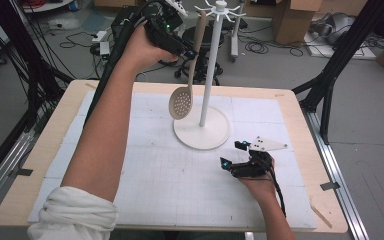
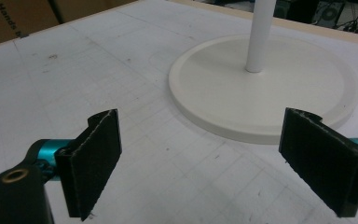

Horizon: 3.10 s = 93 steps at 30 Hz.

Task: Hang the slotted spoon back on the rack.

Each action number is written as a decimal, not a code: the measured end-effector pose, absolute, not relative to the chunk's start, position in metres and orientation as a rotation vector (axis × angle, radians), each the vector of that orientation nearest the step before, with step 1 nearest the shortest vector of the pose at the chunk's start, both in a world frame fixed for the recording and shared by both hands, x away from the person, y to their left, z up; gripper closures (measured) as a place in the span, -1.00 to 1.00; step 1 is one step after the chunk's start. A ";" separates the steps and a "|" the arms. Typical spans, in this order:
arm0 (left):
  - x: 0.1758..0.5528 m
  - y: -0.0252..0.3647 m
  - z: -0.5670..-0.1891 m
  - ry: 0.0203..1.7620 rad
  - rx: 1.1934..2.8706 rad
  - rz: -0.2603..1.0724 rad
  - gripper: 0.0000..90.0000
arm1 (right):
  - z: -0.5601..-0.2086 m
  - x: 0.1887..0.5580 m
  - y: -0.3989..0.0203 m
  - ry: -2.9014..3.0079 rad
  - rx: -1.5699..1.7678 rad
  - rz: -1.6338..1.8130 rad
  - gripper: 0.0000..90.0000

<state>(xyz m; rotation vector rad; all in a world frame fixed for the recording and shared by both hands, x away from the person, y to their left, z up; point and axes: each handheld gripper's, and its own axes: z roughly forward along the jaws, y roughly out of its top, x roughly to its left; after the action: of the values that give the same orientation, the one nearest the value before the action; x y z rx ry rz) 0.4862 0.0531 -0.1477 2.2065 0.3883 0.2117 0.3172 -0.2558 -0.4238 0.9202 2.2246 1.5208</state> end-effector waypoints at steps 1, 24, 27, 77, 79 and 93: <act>0.487 0.054 -0.149 0.400 2.199 0.196 0.62 | -0.424 0.317 -0.256 2.224 0.921 1.521 -0.75; 0.462 0.094 -0.164 0.459 2.190 0.170 0.00 | -0.423 0.315 -0.253 2.238 0.903 1.504 -0.75; 0.459 0.106 -0.170 0.475 2.171 0.178 -0.01 | -0.423 0.315 -0.253 2.239 0.899 1.500 -0.75; 0.379 0.184 -0.278 0.471 1.984 0.132 -0.37 | -0.425 0.314 -0.251 2.252 0.903 1.479 -0.75; 0.375 0.188 -0.284 0.469 1.970 0.134 -0.38 | -0.425 0.314 -0.251 2.252 0.902 1.479 -0.75; 0.349 0.204 -0.339 0.467 1.883 0.103 -0.51 | -0.425 0.313 -0.250 2.253 0.906 1.473 -0.75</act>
<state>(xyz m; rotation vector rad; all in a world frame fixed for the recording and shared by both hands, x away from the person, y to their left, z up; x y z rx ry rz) 0.3485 0.2037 -0.3393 1.8827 0.4668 0.1026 0.3135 -0.2499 -0.4247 0.9061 2.2535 1.4734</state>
